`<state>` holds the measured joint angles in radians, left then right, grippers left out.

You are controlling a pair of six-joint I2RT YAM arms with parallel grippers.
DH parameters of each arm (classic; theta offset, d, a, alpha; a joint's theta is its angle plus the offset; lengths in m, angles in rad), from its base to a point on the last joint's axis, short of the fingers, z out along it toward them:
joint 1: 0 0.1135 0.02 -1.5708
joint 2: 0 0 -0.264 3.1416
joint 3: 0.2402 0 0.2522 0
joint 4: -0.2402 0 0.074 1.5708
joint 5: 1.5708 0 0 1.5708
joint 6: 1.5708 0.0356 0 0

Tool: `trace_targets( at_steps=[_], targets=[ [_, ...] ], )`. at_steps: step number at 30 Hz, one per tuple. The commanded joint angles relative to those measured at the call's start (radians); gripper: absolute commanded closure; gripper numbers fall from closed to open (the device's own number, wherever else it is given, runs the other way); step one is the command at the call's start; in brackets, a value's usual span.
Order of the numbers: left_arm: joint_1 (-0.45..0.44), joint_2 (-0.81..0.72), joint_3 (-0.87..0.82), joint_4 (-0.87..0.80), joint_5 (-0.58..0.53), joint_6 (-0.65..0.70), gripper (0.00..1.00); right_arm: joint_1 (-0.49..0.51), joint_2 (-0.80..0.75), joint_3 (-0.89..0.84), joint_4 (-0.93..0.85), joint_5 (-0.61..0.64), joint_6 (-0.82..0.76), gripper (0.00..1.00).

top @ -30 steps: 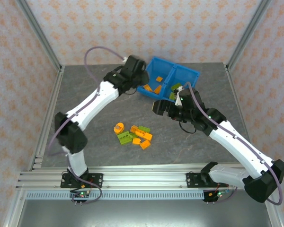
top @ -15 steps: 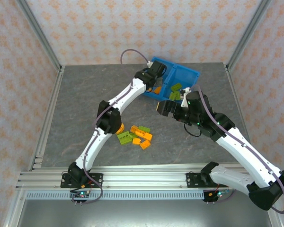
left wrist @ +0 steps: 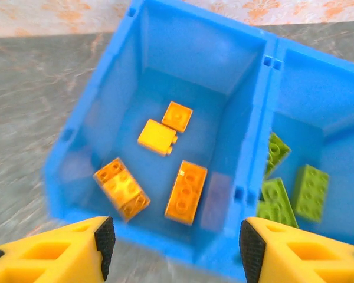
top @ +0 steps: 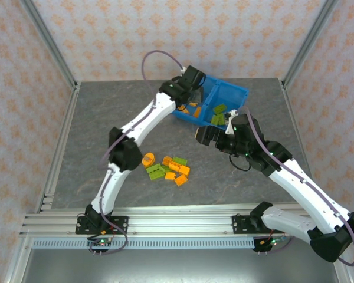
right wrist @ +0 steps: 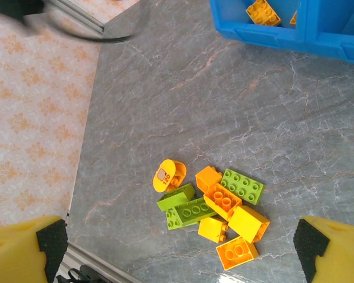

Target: Sort the legos into containers by color

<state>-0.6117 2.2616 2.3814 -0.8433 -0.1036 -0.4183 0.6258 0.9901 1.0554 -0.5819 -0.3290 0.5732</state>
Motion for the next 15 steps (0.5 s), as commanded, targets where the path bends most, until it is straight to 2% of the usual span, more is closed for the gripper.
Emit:
trace_targets(
  at_steps=[1,5,8,11,15],
  targets=[
    [-0.025,-0.275,-0.266,-0.022,-0.104,-0.025,0.39,0.005,0.003,-0.020,0.026,0.018,0.010,0.00],
    [-0.025,-0.584,-0.711,0.087,-0.116,-0.055,0.39,0.005,0.037,-0.018,0.040,-0.007,-0.002,0.01],
    [-0.025,-0.746,-0.953,0.093,-0.082,0.036,0.40,0.005,0.069,-0.011,0.044,-0.020,-0.009,0.01],
    [-0.025,-0.866,-1.131,0.059,-0.016,0.134,0.39,0.005,0.097,-0.005,0.052,-0.030,-0.015,0.01],
    [-0.023,-0.928,-1.294,0.034,-0.010,0.172,0.37,0.005,0.133,0.003,0.073,-0.044,-0.013,0.00]
  ],
)
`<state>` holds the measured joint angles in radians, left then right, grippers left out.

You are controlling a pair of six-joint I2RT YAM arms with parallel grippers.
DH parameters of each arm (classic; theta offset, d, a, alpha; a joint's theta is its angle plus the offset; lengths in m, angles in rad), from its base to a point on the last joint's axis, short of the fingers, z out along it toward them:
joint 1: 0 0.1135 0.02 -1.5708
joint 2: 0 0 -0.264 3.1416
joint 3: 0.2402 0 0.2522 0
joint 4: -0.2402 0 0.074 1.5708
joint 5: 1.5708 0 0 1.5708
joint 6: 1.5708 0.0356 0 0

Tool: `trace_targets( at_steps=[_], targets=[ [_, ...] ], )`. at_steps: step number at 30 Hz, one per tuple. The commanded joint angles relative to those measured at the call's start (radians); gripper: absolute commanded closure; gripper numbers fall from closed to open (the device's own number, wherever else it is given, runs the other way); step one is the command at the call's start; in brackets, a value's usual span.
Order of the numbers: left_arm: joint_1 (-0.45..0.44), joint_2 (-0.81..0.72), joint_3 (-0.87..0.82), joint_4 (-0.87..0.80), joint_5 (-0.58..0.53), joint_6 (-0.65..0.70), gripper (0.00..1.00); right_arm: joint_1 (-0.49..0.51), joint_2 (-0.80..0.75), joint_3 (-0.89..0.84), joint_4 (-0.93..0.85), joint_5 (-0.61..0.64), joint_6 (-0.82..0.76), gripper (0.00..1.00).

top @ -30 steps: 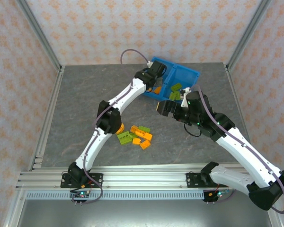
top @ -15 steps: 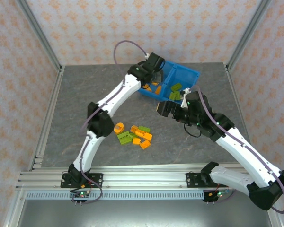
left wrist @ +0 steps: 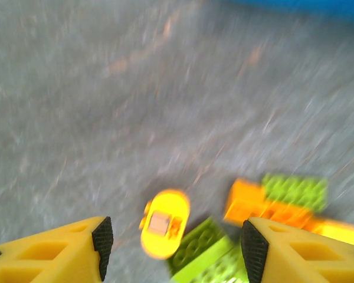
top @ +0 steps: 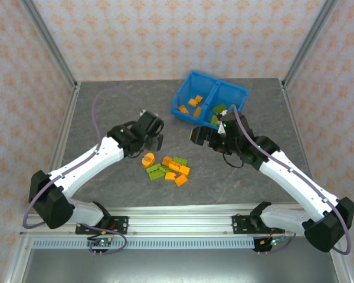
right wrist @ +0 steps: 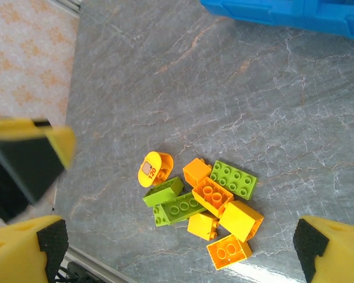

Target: Sort the legos into containers by color

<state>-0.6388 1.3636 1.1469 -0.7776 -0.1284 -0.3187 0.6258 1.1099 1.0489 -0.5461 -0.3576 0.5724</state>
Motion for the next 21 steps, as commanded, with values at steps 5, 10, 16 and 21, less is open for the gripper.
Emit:
trace_targets(
  at_steps=[5,10,16,21],
  targets=[
    [0.030,0.022,-0.134,-0.018,0.009,0.051,0.33,0.006,0.034,0.018,0.042,-0.034,0.000,0.00],
    [0.100,0.087,-0.158,0.086,0.167,0.079,0.30,0.007,0.005,0.001,0.027,-0.015,0.006,0.00],
    [0.154,0.189,-0.127,0.140,0.293,0.099,0.25,0.006,-0.013,-0.013,0.024,-0.004,0.020,0.00],
    [0.182,0.251,-0.134,0.158,0.298,0.101,0.27,0.007,-0.023,-0.019,0.024,-0.001,0.028,0.00]
  ],
)
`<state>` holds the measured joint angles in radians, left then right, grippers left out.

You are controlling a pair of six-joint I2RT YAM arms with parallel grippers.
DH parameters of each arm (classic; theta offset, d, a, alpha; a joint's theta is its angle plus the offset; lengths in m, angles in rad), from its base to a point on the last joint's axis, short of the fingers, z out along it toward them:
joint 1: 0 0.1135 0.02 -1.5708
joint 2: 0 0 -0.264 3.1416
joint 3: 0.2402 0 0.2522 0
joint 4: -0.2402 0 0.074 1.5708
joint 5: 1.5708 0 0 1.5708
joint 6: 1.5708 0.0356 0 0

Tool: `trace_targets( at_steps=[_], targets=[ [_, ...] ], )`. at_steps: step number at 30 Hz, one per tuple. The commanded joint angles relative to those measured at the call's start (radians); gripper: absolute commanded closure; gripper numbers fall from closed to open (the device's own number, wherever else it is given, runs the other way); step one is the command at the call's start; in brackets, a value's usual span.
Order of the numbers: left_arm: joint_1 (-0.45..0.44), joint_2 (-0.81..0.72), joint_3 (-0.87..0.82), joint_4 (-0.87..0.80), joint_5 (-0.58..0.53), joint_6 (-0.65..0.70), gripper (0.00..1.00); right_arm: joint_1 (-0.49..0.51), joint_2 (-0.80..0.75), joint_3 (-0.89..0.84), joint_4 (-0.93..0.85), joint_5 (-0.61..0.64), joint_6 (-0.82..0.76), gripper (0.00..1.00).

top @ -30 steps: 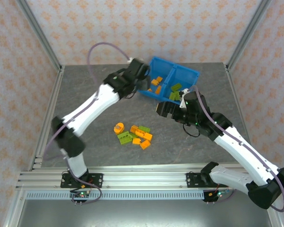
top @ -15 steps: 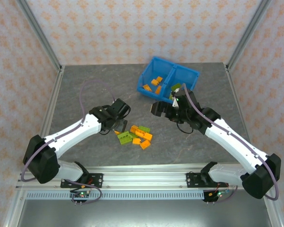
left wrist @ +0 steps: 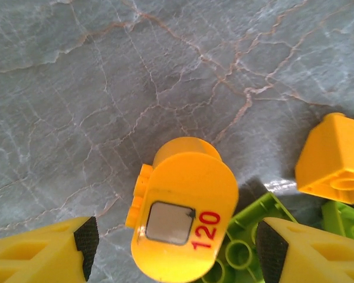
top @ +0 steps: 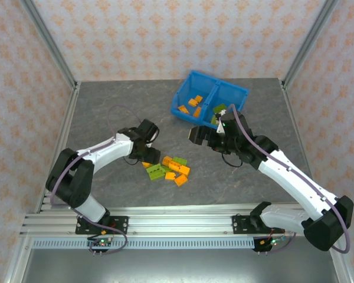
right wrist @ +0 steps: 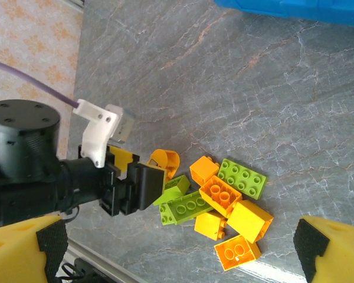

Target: Sort the legos into containers by color

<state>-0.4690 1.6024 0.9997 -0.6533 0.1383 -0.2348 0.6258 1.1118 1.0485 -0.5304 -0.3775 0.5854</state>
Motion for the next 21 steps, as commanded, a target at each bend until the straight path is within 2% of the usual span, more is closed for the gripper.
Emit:
trace_targets(
  at_steps=[1,12,15,17,21],
  targets=[
    [0.016,0.020,0.004,0.044,0.031,0.016,0.27,0.006,-0.026,-0.019,0.007,0.022,0.015,0.00],
    [0.035,0.108,-0.042,0.116,0.007,-0.056,0.48,0.007,-0.003,-0.007,0.006,-0.001,0.009,0.00],
    [0.036,0.095,-0.037,0.127,0.007,-0.067,0.56,0.008,0.015,-0.003,0.026,-0.076,-0.006,0.00],
    [0.037,0.072,-0.025,0.134,0.022,-0.071,0.65,0.020,0.034,0.010,0.022,-0.113,-0.023,0.00],
    [0.036,0.001,0.042,0.142,0.086,-0.087,0.67,0.047,0.062,0.035,0.010,-0.124,-0.037,0.01]
  ],
)
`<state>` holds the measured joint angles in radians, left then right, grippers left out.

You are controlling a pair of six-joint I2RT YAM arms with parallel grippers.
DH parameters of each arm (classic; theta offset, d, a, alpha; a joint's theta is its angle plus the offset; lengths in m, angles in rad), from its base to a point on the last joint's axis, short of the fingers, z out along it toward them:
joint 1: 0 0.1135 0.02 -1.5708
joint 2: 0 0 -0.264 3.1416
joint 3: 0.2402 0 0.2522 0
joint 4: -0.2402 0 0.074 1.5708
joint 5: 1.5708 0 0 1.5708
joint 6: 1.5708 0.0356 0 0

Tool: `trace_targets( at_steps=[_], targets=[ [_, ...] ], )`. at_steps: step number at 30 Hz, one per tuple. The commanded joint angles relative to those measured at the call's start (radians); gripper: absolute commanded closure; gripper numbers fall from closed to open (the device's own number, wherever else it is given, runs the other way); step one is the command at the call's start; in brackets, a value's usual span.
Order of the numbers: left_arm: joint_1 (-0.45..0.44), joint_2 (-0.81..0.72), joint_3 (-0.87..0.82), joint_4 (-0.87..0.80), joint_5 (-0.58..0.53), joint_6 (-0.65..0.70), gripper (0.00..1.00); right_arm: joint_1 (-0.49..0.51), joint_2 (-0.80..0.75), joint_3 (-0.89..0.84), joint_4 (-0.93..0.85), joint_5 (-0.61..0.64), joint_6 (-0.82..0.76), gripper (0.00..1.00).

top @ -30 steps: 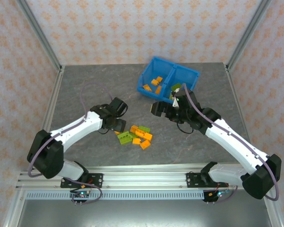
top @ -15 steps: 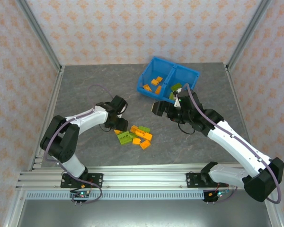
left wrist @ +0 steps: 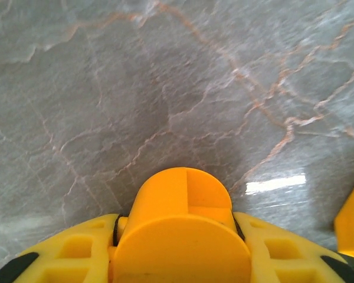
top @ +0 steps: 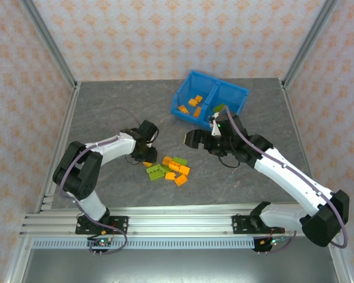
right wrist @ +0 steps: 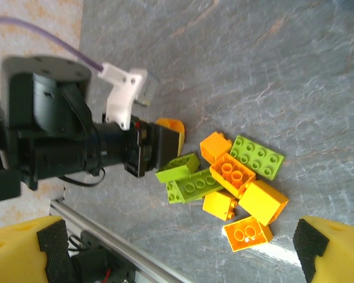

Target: Sort the legos into containers by color

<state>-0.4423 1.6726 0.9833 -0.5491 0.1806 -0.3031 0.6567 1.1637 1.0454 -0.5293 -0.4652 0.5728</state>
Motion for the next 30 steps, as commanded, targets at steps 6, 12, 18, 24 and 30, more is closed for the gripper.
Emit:
trace_targets(
  at_steps=[6,12,18,24,30],
  targets=[
    [-0.046,-0.044,0.333,0.042,0.098,-0.036,0.69,0.021,-0.004,0.041,0.034,0.030,0.004,0.01],
    [-0.106,0.199,0.728,0.001,-0.021,0.034,0.68,0.021,-0.084,0.012,0.034,0.111,0.028,0.01],
    [-0.106,0.558,1.182,-0.087,-0.154,0.087,0.67,0.020,-0.148,-0.014,-0.003,0.139,0.047,0.01],
    [-0.102,0.844,1.619,-0.201,-0.218,0.053,0.61,0.020,-0.192,-0.018,-0.029,0.167,0.045,0.00],
    [-0.105,0.863,1.694,-0.206,-0.179,0.025,0.36,0.020,-0.185,-0.012,-0.032,0.163,0.042,0.00]
  ],
)
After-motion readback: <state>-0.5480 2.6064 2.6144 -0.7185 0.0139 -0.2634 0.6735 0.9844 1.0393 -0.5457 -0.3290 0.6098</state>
